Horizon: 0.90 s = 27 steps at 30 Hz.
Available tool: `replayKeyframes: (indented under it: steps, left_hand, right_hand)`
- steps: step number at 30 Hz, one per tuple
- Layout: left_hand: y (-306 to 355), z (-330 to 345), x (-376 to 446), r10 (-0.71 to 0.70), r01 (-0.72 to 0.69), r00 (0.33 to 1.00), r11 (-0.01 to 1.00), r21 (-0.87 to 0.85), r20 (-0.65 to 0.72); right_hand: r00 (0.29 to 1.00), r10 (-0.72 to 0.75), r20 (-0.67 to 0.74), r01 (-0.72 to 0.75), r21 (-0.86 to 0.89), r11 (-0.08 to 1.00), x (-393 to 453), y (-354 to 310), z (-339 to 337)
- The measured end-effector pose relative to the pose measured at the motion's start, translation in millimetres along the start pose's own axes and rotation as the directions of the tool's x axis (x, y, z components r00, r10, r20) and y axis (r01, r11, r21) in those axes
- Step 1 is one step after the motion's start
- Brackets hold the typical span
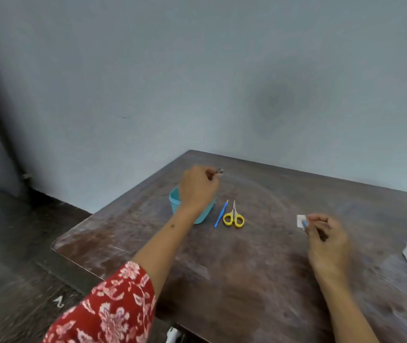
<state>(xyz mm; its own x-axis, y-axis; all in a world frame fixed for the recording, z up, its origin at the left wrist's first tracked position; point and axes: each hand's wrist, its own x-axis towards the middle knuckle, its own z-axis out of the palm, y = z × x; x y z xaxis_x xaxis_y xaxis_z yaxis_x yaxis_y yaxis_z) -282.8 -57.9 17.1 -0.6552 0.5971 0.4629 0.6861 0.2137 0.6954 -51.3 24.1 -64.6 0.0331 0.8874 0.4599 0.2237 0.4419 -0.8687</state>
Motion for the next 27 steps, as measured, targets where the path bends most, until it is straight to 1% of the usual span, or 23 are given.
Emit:
replayKeyframes:
  steps: [2,3,5,8,15,21,24,27]
  left_hand:
    - [-12.3,-12.3,16.9,-0.081,0.061,0.993,0.974,0.217,0.086]
    - [-17.2,-14.9,21.5,-0.122,0.082,0.985,0.952,0.294,0.121]
    - [-23.3,-15.3,24.6,-0.168,0.096,0.974,0.911,0.400,0.150]
    - [-26.8,-11.8,24.4,-0.175,0.066,0.969,0.864,0.498,0.175]
    - [-20.2,1.3,21.6,-0.172,-0.002,0.960,0.785,0.620,0.221]
    - [-17.1,2.9,21.2,-0.166,-0.039,0.961,0.710,0.703,0.221]
    - [-4.7,-1.7,21.5,-0.070,-0.078,0.981,0.706,0.704,0.179]
    - [12.0,4.4,14.8,0.085,-0.164,0.984,0.786,0.596,0.158]
  right_hand:
    - [1.000,0.005,0.005,-0.005,-0.011,1.000,-0.9,-1.3,3.8]
    - [1.000,0.008,0.011,-0.008,-0.004,1.000,-1.0,-1.0,4.3]
    - [0.999,0.027,0.030,-0.027,0.013,1.000,-1.1,-0.8,3.5]
    - [0.997,0.054,0.062,-0.056,0.025,0.998,-1.1,0.8,3.5]
    - [0.995,0.060,0.086,-0.059,-0.007,0.998,0.0,4.4,5.3]
    - [0.996,0.054,0.064,-0.053,-0.025,0.998,0.5,3.6,5.5]
    - [0.996,0.061,0.065,-0.060,-0.008,0.998,-0.9,-0.1,6.1]
    - [0.995,0.075,0.059,-0.077,0.030,0.997,-2.8,-4.9,4.4]
